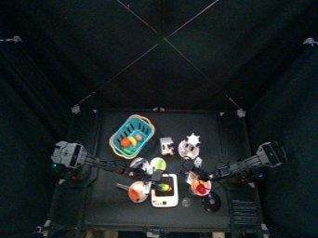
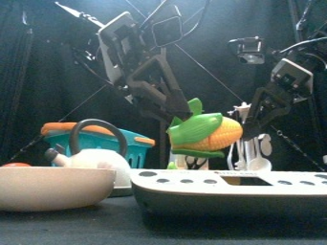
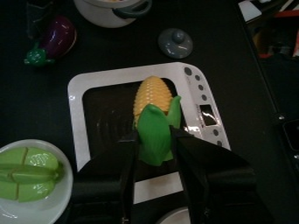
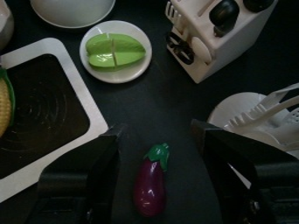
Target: Place corn onto stove
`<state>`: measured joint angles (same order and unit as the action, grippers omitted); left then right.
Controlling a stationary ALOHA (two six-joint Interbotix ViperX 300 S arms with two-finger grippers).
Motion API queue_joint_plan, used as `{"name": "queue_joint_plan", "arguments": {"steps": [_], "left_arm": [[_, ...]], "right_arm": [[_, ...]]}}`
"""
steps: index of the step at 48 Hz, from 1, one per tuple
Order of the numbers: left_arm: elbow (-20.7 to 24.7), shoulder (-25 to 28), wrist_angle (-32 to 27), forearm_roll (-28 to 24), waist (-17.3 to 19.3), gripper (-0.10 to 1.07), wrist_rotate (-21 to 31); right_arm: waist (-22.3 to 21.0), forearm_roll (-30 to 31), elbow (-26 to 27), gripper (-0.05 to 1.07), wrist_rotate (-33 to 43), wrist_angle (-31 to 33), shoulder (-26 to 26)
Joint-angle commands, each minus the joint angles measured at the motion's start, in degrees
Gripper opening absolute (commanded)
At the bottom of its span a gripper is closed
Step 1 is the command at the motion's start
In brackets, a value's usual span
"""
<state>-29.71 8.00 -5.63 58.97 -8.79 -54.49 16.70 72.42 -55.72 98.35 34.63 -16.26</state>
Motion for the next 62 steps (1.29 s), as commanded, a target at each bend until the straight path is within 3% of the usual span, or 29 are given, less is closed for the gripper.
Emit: {"name": "queue_joint_plan", "arguments": {"steps": [1,7,20,25,62], "left_arm": [[1.49,0.0,0.35,0.18,0.18,0.67,-0.09],[1.58,0.88,0.44,0.62,0.35,0.71,-0.09],[1.76,1.14,0.97,1.05,0.44,0.96,-0.09],[1.85,0.62,1.23,0.88,0.44,1.01,-0.18],[-0.09,-4.13,8.61,0.97,0.53,1.02,-0.26]], "right_arm": [[0.0,0.18,0.62,0.93,0.0,0.0,-0.53],[0.0,0.09,0.62,0.93,0.09,0.0,-0.53],[-0.09,0.09,0.62,0.93,0.09,0.09,-0.53],[-0.09,0.09,0.62,0.93,0.09,0.0,-0.53],[0.0,0.09,0.79,0.93,0.09,0.0,0.7]]}}
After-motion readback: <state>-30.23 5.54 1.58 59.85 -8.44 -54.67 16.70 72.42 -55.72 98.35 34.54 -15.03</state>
